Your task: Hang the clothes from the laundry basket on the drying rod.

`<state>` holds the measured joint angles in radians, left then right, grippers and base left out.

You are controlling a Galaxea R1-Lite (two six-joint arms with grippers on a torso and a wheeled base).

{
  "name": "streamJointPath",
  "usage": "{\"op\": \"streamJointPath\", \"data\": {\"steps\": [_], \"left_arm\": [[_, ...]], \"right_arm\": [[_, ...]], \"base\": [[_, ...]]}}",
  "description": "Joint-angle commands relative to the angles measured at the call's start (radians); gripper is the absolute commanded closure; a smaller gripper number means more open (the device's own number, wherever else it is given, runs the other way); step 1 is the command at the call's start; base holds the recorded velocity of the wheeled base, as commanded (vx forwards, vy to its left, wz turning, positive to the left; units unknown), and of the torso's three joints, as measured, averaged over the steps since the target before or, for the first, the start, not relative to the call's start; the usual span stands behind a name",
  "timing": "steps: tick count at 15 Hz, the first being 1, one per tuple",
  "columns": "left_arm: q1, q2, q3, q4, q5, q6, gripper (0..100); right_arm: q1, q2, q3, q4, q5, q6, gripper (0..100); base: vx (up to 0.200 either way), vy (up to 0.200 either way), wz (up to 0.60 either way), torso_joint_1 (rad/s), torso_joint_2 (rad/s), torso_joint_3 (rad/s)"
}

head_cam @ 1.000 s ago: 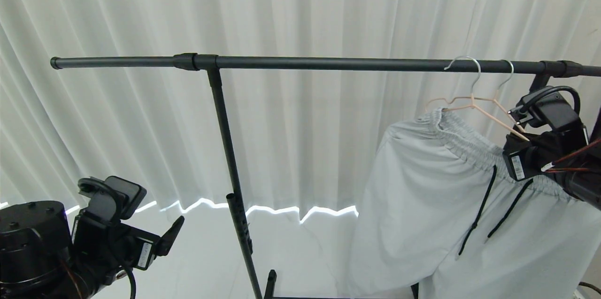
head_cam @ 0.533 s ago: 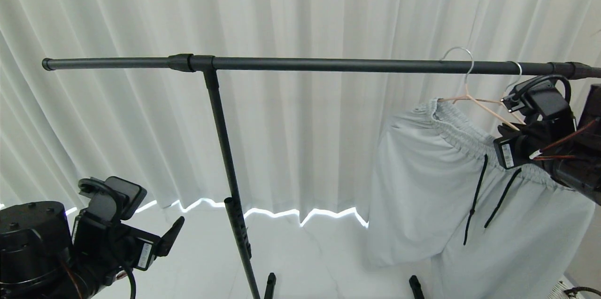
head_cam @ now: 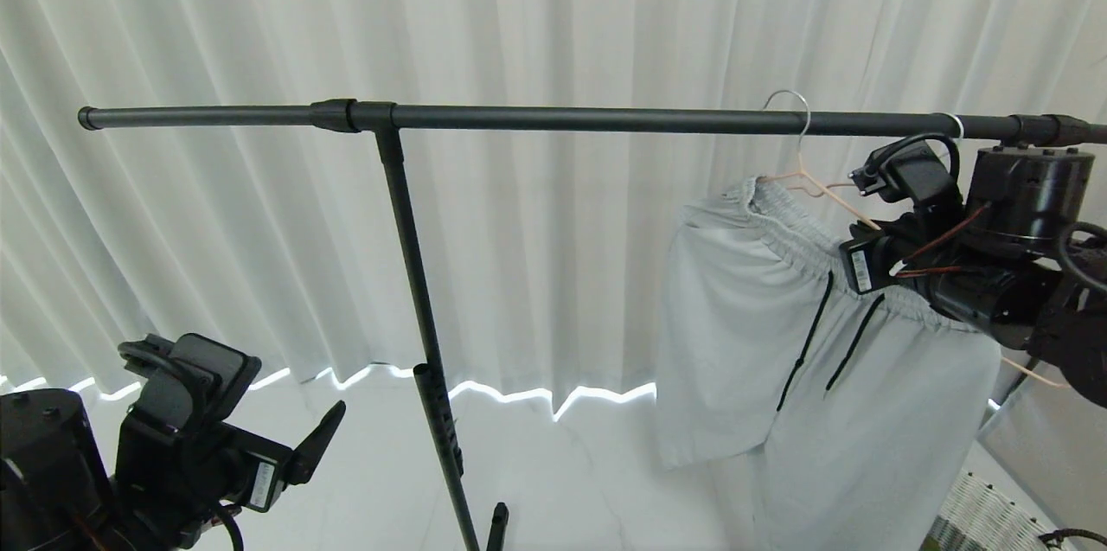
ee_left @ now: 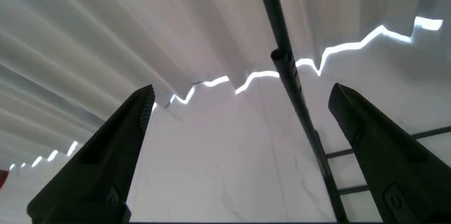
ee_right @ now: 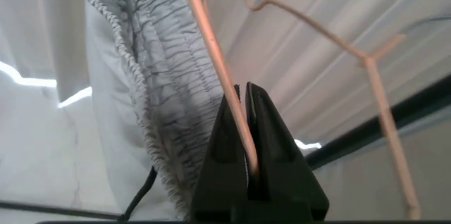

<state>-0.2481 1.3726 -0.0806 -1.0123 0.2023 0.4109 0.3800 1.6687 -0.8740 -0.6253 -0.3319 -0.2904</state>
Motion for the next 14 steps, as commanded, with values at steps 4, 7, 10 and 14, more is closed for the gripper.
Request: {"op": "streamJointPath", "data": {"steps": [4, 7, 10, 14], "left_arm": [[-0.007, -0.023, 0.004, 0.0, 0.002, 0.002, 0], [-0.007, -0.023, 0.001, 0.0, 0.002, 0.002, 0], [-0.005, -0.024, -0.002, 0.0, 0.003, 0.0, 0], [0.038, 0.006, -0.014, 0.0, 0.002, -0.01, 0]], "right_arm": [[0.011, 0.016, 0.004, -0.001, -0.001, -0.001, 100], [0.011, 0.006, 0.018, 0.003, -0.001, -0.001, 100], [0.011, -0.007, 0.027, -0.002, 0.001, 0.01, 0], [0.039, -0.11, 0.066, -0.001, 0.004, 0.086, 0]], "base": [[0.0, 0.0, 0.0, 0.0, 0.0, 0.0], [0.0, 0.0, 0.0, 0.0, 0.0, 0.0], [0.0, 0.0, 0.0, 0.0, 0.0, 0.0], [0.0, 0.0, 0.0, 0.0, 0.0, 0.0]]}}
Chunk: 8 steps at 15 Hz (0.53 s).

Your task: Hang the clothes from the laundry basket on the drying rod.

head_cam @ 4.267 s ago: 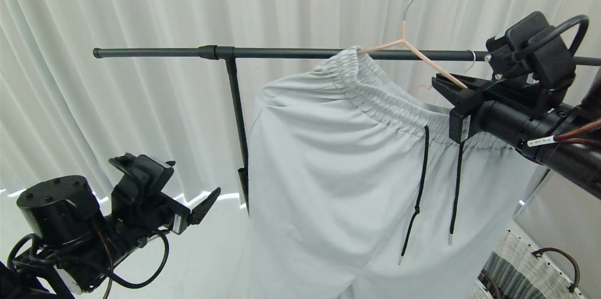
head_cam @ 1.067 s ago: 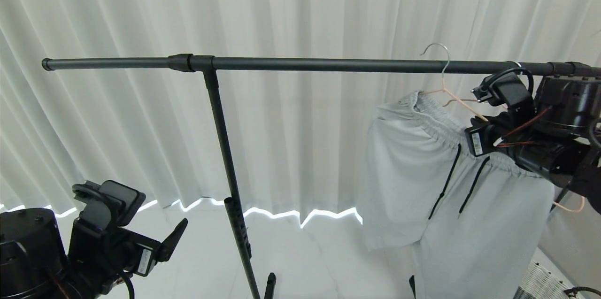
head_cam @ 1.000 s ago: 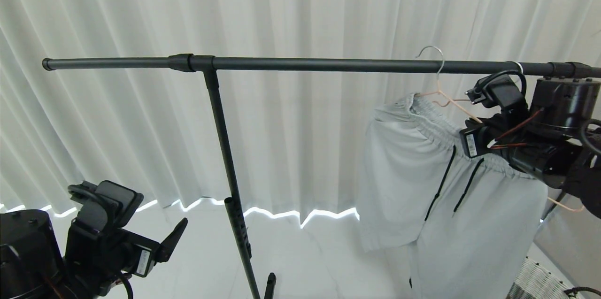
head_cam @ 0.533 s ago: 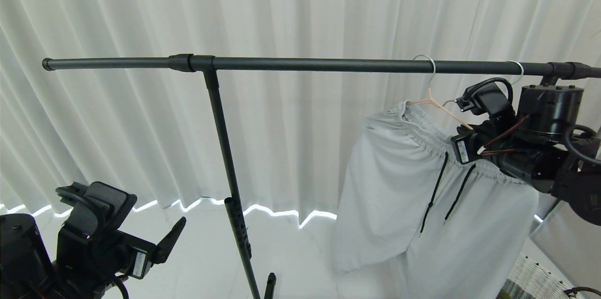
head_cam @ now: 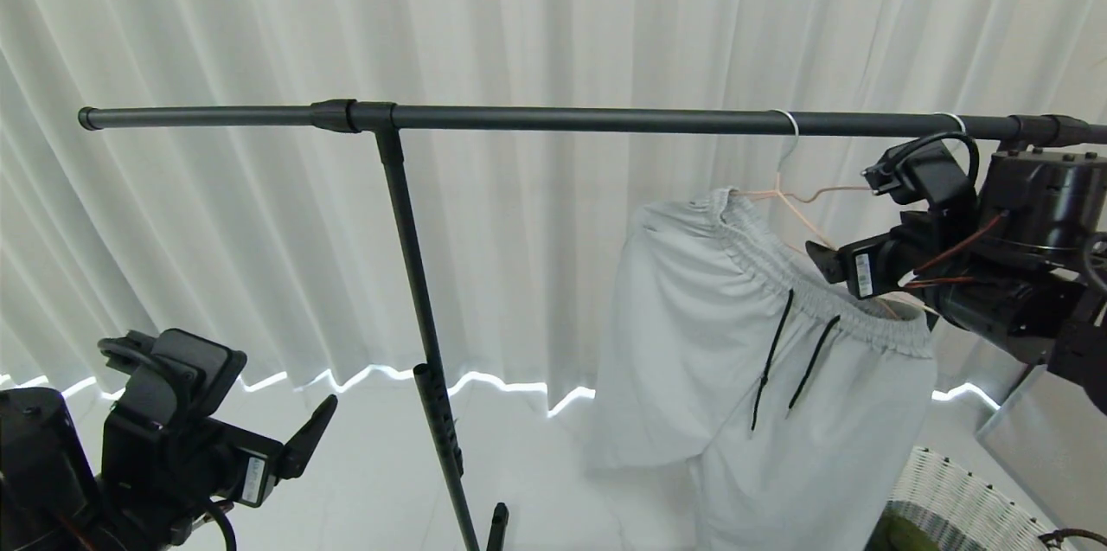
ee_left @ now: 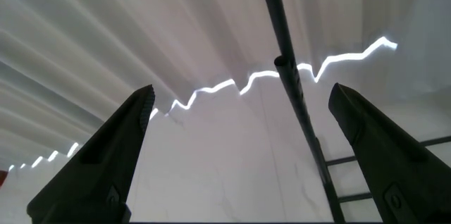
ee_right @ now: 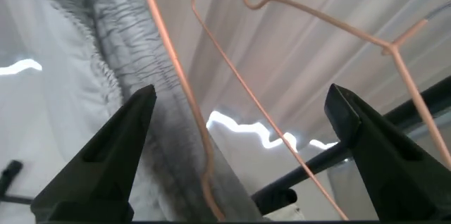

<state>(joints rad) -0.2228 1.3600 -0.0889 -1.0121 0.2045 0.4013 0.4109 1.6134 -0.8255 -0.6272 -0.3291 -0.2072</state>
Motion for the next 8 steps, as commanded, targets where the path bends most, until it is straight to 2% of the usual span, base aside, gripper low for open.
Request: {"op": "streamJointPath", "data": {"steps": [1, 4, 6, 8], "left_arm": [[0.026, 0.031, -0.028, 0.0, 0.0, -0.002, 0], [0.034, 0.031, -0.041, 0.0, 0.001, -0.004, 0], [0.034, 0.03, -0.023, 0.0, -0.002, -0.006, 0], [0.034, 0.039, -0.023, 0.0, -0.007, -0.015, 0]], "right_arm": [[0.011, -0.098, 0.034, 0.001, 0.002, 0.012, 0], [0.016, -0.253, 0.088, 0.003, 0.036, 0.065, 0], [0.016, -0.352, 0.125, 0.008, 0.075, 0.071, 0], [0.002, -0.4, 0.157, 0.015, 0.078, 0.071, 0]], "base": [[0.0, 0.0, 0.0, 0.0, 0.0, 0.0], [0.0, 0.0, 0.0, 0.0, 0.0, 0.0], [0.0, 0.0, 0.0, 0.0, 0.0, 0.0], [0.0, 0.0, 0.0, 0.0, 0.0, 0.0]]}}
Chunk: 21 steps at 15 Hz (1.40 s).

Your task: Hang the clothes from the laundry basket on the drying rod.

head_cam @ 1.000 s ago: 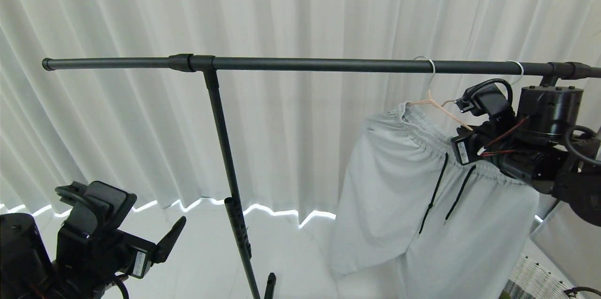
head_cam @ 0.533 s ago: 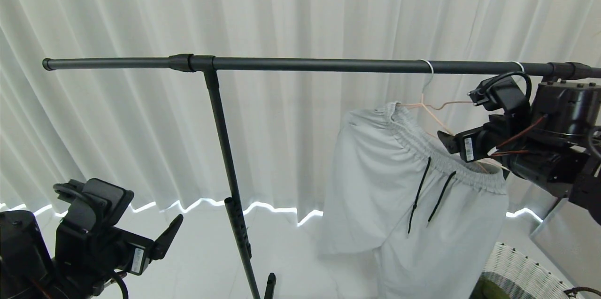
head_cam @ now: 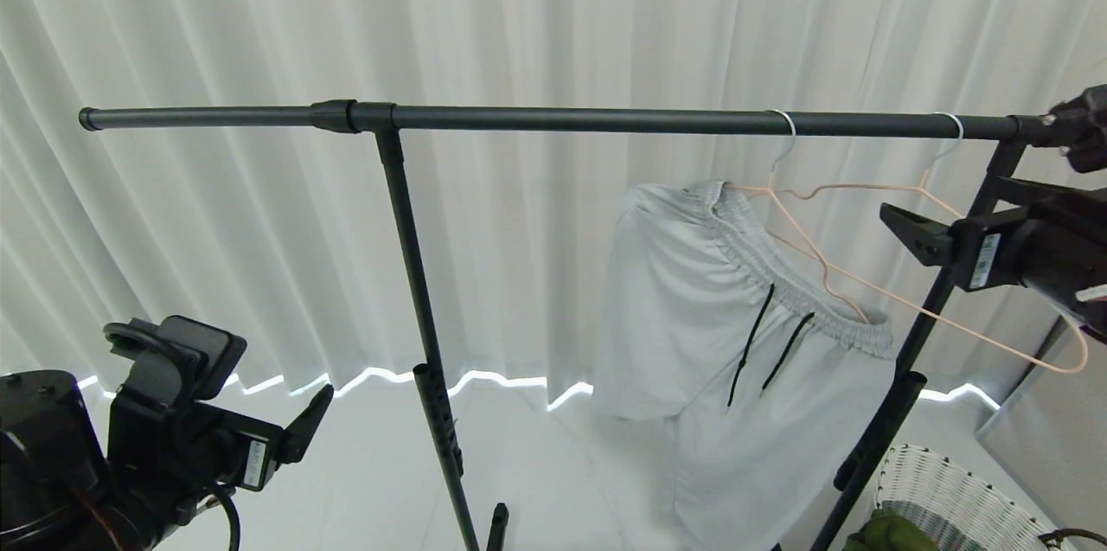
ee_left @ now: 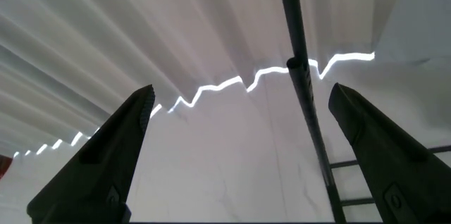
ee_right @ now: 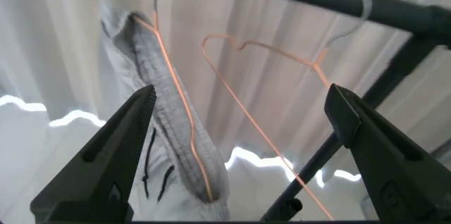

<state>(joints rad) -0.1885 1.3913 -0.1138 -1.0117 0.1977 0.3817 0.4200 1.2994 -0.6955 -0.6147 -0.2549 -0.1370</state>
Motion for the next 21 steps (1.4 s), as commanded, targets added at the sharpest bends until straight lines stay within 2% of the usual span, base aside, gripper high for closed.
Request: {"op": "streamJointPath", "data": {"steps": [1, 2, 3, 4, 7, 8, 10, 16, 18, 21], "left_arm": [[-0.002, 0.011, -0.001, -0.001, 0.0, -0.03, 0], [-0.003, 0.009, 0.002, -0.001, 0.0, -0.049, 0], [-0.003, 0.005, 0.014, -0.001, 0.0, -0.078, 0], [0.0, -0.003, 0.033, -0.001, 0.0, -0.086, 0], [0.003, -0.041, 0.097, -0.001, -0.001, -0.178, 0], [0.006, -0.04, 0.086, -0.001, -0.001, -0.214, 0], [0.014, -0.032, 0.045, -0.001, -0.001, -0.23, 0], [0.014, -0.012, 0.043, -0.001, -0.001, -0.227, 0], [0.011, -0.015, 0.045, -0.001, -0.001, -0.222, 0], [0.011, -0.017, 0.052, -0.001, 0.0, -0.222, 0]], "right_arm": [[-0.069, -0.117, 0.065, 0.004, 0.037, 0.011, 0], [-0.095, -0.127, 0.079, 0.004, 0.071, 0.016, 0], [-0.145, -0.157, 0.103, 0.01, 0.151, 0.016, 0], [-0.19, -0.183, 0.125, 0.033, 0.2, 0.016, 0], [-0.247, -0.207, 0.151, 0.055, 0.197, 0.004, 0], [-0.282, -0.218, 0.154, 0.055, 0.198, -0.009, 0], [-0.365, -0.227, 0.168, 0.05, 0.209, -0.009, 0], [-0.376, -0.285, 0.278, 0.047, 0.217, 0.002, 0], [-0.374, -0.287, 0.324, 0.047, 0.272, 0.004, 0], [-0.374, -0.285, 0.373, 0.049, 0.276, 0.005, 0]], "base": [[0.0, 0.0, 0.0, 0.0, 0.0, 0.0], [0.0, 0.0, 0.0, 0.0, 0.0, 0.0], [0.0, 0.0, 0.0, 0.0, 0.0, 0.0], [0.0, 0.0, 0.0, 0.0, 0.0, 0.0], [0.0, 0.0, 0.0, 0.0, 0.0, 0.0], [0.0, 0.0, 0.0, 0.0, 0.0, 0.0], [0.0, 0.0, 0.0, 0.0, 0.0, 0.0], [0.0, 0.0, 0.0, 0.0, 0.0, 0.0], [0.0, 0.0, 0.0, 0.0, 0.0, 0.0], [0.0, 0.0, 0.0, 0.0, 0.0, 0.0]]}}
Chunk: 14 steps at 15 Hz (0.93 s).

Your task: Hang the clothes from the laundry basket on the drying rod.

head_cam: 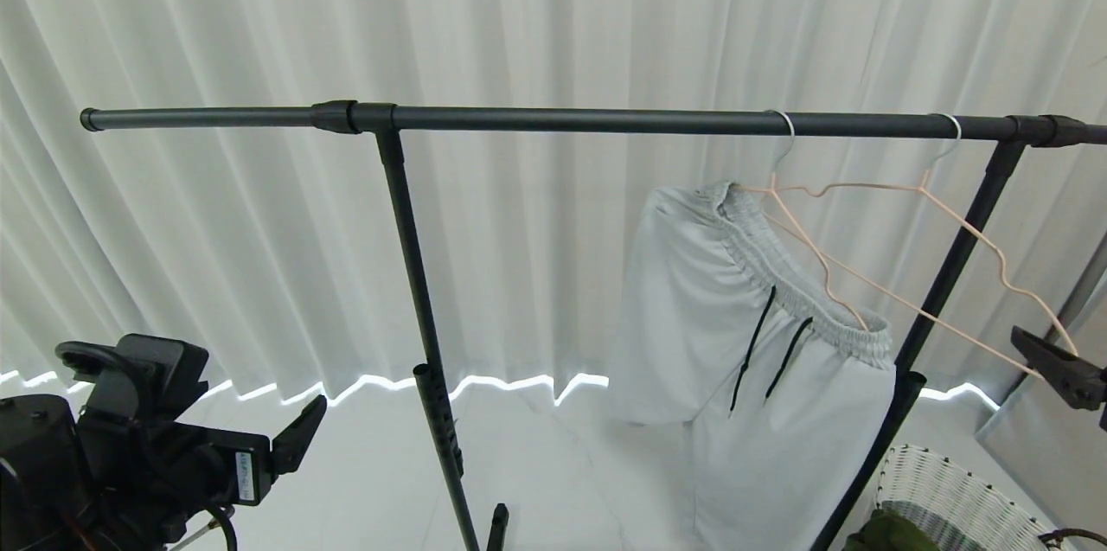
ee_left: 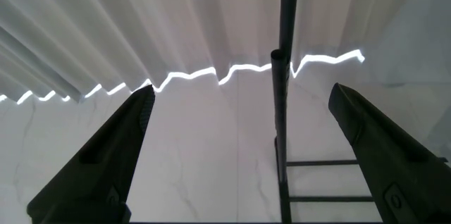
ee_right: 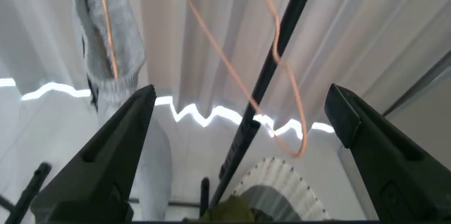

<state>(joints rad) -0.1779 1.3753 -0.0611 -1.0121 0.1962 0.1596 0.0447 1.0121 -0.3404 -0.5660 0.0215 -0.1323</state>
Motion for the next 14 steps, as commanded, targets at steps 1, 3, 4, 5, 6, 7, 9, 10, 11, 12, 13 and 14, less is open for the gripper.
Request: {"op": "streamJointPath", "data": {"steps": [1, 3, 4, 5, 6, 7, 9, 10, 11, 12, 13, 14], "left_arm": [[0.0, -0.002, 0.003, 0.0, 0.0, 0.0, 0], [-0.005, -0.025, 0.012, 0.0, 0.0, 0.0, 0], [-0.006, -0.035, 0.012, 0.0, 0.002, 0.0, 0], [-0.008, -0.039, 0.01, -0.002, 0.002, -0.003, 0], [-0.006, -0.041, 0.01, 0.0, 0.002, -0.003, 0], [-0.008, -0.039, 0.012, 0.0, 0.002, -0.003, 0], [-0.008, -0.042, 0.017, 0.0, 0.002, -0.003, 0], [-0.006, -0.047, 0.018, 0.0, 0.002, -0.003, 0], [-0.006, -0.05, 0.018, 0.0, 0.002, -0.002, 0], [-0.006, -0.048, 0.02, 0.0, 0.002, -0.002, 0], [-0.006, -0.045, 0.027, 0.0, 0.002, 0.0, 0], [-0.008, -0.044, 0.029, 0.0, 0.002, 0.0, 0]], "right_arm": [[-0.003, 0.016, 0.014, -0.002, 0.002, 0.002, 0], [-0.022, 0.029, 0.004, 0.001, 0.002, 0.002, 0], [-0.022, 0.034, 0.024, 0.003, 0.002, 0.0, 0], [-0.022, 0.034, 0.034, 0.003, 0.002, -0.001, 0], [-0.022, 0.036, 0.032, 0.003, 0.003, -0.001, 0], [-0.022, 0.049, 0.032, 0.003, 0.003, -0.001, 0], [-0.022, 0.082, 0.038, 0.003, 0.002, 0.002, 0], [-0.02, 0.086, 0.038, 0.003, 0.002, 0.0, 0], [-0.017, 0.088, 0.038, 0.003, 0.002, -0.003, 0], [-0.016, 0.088, 0.043, 0.003, 0.002, -0.004, 0], [-0.016, 0.089, 0.055, 0.003, 0.002, -0.006, 0], [-0.016, 0.088, 0.058, 0.001, 0.002, -0.006, 0]], "base": [[0.0, 0.0, 0.0, 0.0, 0.0, 0.0], [0.0, 0.0, 0.0, 0.0, 0.0, 0.0], [0.0, 0.0, 0.0, 0.0, 0.0, 0.0], [0.0, 0.0, 0.0, 0.0, 0.0, 0.0], [0.0, 0.0, 0.0, 0.0, 0.0, 0.0], [-0.2, 0.0, 0.0, 0.002, 0.0, 0.002], [-0.2, 0.0, 0.0, 0.005, 0.0, 0.0], [-0.2, 0.0, 0.0, -0.002, 0.0, 0.002], [-0.2, 0.0, 0.0, 0.012, 0.01, 0.002], [-0.2, 0.0, 0.0, 0.022, 0.01, -0.007], [-0.2, 0.0, 0.0, -0.032, 0.01, 0.007], [-0.2, 0.0, 0.0, -0.012, -0.02, 0.002]]}}
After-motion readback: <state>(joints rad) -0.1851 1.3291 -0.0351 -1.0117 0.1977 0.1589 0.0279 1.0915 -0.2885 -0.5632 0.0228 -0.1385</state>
